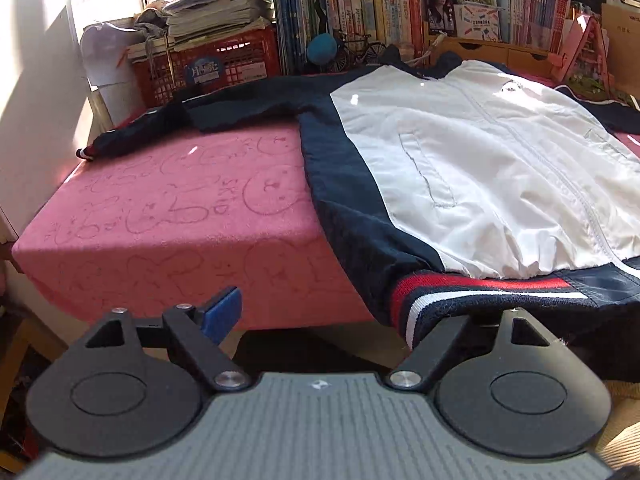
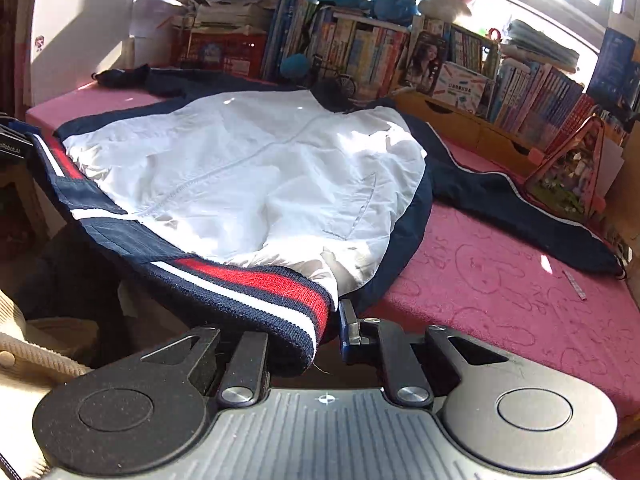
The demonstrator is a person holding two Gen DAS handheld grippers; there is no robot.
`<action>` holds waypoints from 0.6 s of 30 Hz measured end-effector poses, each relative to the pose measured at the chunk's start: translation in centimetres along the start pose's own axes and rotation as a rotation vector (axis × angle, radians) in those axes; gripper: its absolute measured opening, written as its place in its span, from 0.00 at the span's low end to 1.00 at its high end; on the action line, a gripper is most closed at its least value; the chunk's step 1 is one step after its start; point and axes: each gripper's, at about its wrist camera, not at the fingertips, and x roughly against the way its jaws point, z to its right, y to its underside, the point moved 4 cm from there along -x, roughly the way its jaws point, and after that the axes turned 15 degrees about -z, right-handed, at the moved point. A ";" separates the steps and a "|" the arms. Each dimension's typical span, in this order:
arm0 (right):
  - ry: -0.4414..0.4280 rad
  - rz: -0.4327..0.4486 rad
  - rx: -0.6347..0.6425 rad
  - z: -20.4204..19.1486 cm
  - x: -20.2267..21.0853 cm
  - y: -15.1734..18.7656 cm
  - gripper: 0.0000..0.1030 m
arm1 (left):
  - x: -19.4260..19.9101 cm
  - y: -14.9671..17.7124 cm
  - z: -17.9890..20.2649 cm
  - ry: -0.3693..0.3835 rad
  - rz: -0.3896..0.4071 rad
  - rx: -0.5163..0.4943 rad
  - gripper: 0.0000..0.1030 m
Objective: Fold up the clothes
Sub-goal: 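Release the cuff and smooth the jacket flat with both grippers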
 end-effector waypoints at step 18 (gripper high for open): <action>-0.080 0.001 0.404 0.4 -2.3 -2.1 0.93 | -2.1 1.3 2.7 0.122 -0.004 -0.324 0.92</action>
